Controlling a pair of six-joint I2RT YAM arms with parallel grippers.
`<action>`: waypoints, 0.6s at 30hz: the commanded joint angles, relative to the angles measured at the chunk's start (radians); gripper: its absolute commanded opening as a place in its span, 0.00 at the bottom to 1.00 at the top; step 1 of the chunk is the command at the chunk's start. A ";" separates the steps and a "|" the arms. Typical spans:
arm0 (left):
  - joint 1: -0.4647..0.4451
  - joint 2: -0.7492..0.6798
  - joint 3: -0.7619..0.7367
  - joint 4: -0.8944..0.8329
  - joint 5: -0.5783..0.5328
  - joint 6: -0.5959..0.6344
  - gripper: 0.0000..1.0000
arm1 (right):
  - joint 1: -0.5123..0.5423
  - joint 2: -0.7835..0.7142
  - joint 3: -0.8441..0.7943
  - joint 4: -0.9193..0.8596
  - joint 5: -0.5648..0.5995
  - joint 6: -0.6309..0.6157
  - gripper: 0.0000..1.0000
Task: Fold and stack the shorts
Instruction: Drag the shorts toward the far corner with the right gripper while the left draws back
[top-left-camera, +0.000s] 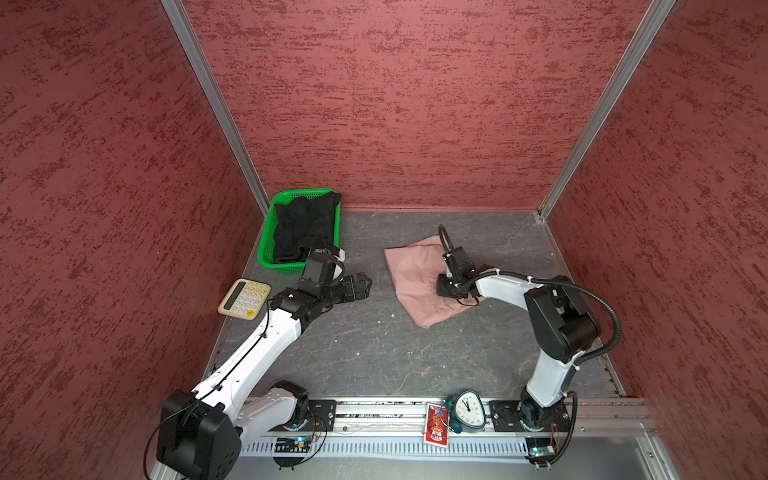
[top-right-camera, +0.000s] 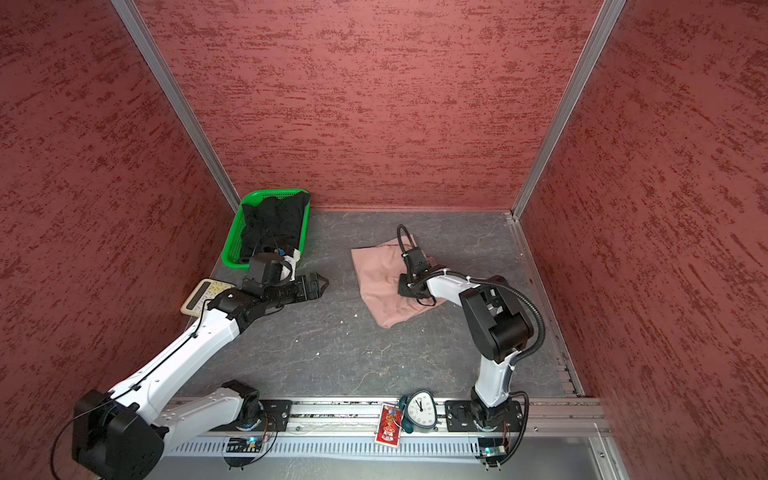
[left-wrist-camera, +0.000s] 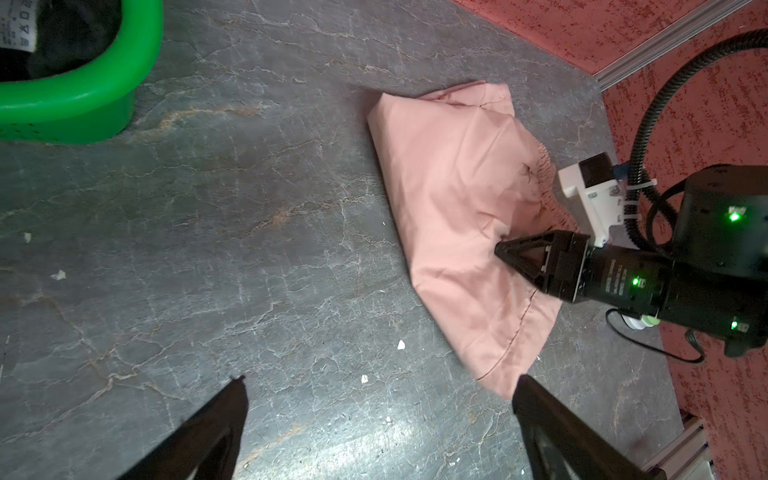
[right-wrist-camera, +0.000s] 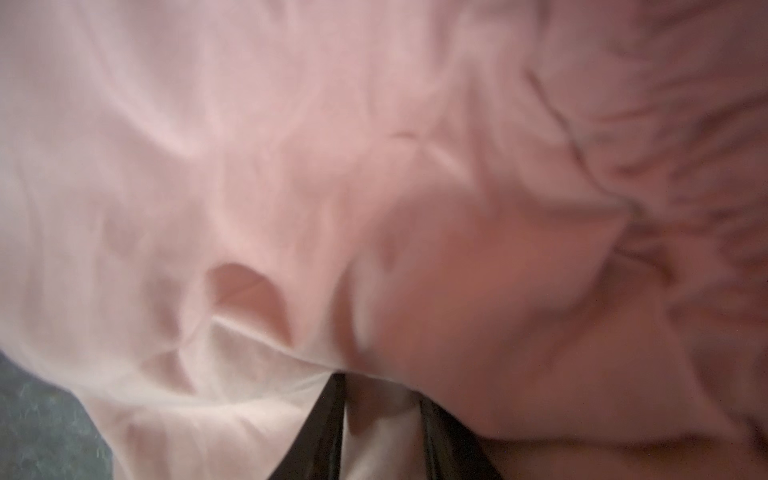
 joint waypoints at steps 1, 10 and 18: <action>0.017 -0.015 -0.020 0.004 -0.010 0.029 0.99 | -0.116 -0.011 -0.020 0.030 0.002 -0.027 0.36; 0.047 -0.017 -0.043 0.016 0.014 0.030 0.99 | -0.075 -0.021 0.135 0.005 -0.063 -0.227 0.58; 0.047 -0.037 -0.054 0.010 0.012 0.019 1.00 | 0.019 0.125 0.231 0.009 -0.026 -0.235 0.63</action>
